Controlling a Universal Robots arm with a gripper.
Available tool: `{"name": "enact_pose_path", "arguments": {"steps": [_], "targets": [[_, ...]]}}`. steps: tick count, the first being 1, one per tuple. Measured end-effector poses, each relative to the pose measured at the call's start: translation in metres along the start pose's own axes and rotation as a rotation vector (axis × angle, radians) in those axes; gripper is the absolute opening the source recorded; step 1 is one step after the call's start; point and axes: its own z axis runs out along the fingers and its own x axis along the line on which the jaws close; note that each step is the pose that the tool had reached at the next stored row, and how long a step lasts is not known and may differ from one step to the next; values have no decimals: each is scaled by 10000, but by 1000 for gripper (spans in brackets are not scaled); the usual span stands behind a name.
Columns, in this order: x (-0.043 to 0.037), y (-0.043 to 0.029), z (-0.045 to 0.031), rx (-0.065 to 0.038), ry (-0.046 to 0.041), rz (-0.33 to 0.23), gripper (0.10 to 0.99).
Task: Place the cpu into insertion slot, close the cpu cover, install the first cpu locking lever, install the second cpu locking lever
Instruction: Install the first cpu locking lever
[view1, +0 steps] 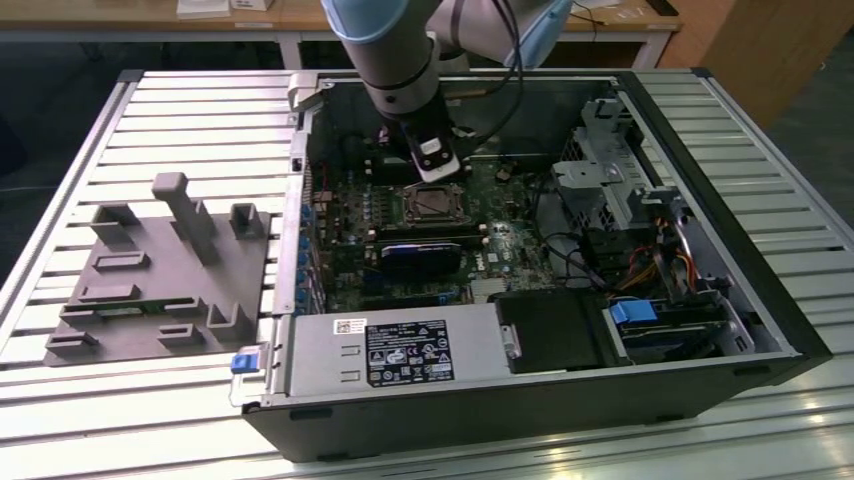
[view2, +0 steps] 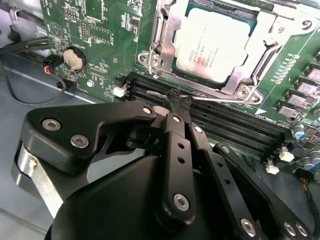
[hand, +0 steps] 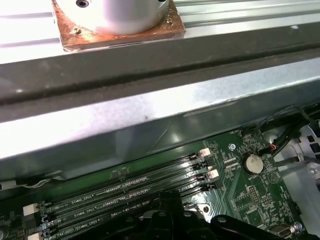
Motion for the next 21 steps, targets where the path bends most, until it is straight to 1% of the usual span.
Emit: {"name": "enact_pose_path", "arguments": {"steps": [11,21], "targets": [[18,13,33,115,-192,515,106],[32,17,74,192,-305,800,106]]}}
